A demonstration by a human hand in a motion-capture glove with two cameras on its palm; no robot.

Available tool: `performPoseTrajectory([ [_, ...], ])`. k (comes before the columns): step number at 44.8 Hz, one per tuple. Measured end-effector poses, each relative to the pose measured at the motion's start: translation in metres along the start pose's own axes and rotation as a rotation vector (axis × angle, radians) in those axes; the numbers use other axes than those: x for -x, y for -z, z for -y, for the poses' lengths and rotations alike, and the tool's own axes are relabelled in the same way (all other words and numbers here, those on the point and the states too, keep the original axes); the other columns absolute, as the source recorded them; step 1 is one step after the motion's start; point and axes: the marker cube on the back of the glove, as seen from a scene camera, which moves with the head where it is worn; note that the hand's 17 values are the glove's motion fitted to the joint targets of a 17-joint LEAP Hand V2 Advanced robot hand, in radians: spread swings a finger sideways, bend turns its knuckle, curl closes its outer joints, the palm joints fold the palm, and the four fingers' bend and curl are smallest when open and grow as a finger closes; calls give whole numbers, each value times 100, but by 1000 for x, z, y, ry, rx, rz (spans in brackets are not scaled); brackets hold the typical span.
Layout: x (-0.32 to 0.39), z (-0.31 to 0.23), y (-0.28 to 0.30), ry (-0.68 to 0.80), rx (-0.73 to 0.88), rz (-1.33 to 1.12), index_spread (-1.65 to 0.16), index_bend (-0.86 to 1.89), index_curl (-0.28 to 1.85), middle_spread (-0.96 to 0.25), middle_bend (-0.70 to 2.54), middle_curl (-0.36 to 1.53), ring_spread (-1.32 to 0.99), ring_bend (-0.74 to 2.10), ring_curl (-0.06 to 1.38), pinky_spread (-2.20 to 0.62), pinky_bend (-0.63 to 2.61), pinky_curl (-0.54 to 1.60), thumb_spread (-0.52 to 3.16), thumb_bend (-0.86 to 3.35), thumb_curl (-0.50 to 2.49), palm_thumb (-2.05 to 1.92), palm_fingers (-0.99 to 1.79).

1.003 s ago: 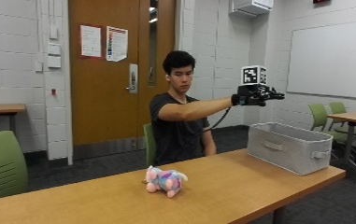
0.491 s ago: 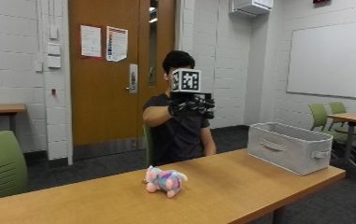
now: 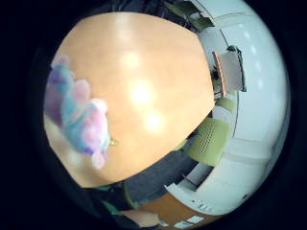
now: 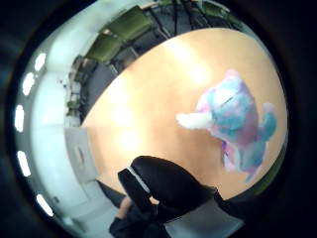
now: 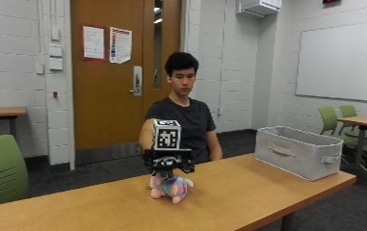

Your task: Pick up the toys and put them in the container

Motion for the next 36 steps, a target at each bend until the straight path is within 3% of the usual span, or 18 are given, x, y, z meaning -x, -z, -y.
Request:
performPoseTrajectory([
  [12,-6,5,-56,-53,130,56,-29,4,9,0,20,35,-16,19,25,-3,62,35,89,-9,16,-12,-17],
  [19,-7,5,-71,-73,129,104,-30,4,8,0,21,37,-15,23,27,-3,73,38,97,-1,19,2,-7],
  [26,-7,4,-64,-69,35,145,-32,5,6,-3,33,40,-21,40,30,-6,79,38,111,5,22,14,11],
  [36,-4,4,-52,-88,-196,81,-39,29,15,-16,43,44,-39,62,36,-17,74,36,138,30,30,51,64],
])
